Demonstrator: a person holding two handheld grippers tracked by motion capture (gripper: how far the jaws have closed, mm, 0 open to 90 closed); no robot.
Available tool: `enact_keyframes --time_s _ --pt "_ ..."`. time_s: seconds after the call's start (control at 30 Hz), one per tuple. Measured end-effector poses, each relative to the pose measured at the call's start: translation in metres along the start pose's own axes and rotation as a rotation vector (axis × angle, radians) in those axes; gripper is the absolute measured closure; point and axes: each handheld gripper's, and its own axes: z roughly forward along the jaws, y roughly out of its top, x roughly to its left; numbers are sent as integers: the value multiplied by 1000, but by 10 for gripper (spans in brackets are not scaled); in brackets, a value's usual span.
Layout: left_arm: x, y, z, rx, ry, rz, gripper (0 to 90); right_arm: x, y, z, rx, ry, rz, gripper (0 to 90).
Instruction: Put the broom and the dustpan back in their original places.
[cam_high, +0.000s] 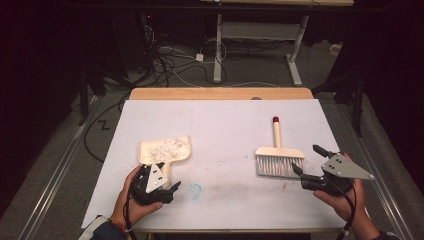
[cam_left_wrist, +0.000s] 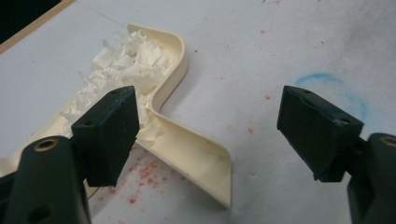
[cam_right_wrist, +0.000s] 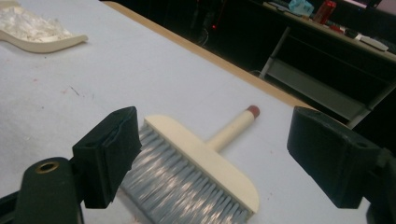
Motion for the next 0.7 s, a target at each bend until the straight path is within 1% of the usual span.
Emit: enact_keyframes --time_s 0.07,0.1,0.17,0.23,0.27,0.33,0.4,0.47,0.53,0.57,0.7 --pt "1 0 0 1 2 -3 199 0 -2 -2 4 -2 0 177" --pt "1 0 0 2 4 -3 200 0 -3 -3 6 -3 8 178" --pt "0 -1 0 6 14 6 200 0 -6 -7 7 -3 12 177" --pt "0 -1 0 6 10 9 200 1 -11 -10 6 -11 25 178" --pt "-1 0 0 5 8 13 200 1 -14 -10 14 -6 30 177" --pt "-1 0 1 2 8 19 200 2 -21 -10 33 -15 14 177" --pt "-2 0 0 3 8 20 200 2 -28 -10 40 -23 28 179" --pt "-2 -1 -1 2 10 29 200 4 -35 -11 49 -37 4 178" --pt "-2 -1 -1 -1 8 28 199 4 -40 -11 51 -22 21 175" --pt "-2 -1 -2 -2 7 29 198 5 -42 -12 54 -26 26 175" --pt "-2 -1 -1 0 11 28 196 10 -48 -12 70 -20 11 172"
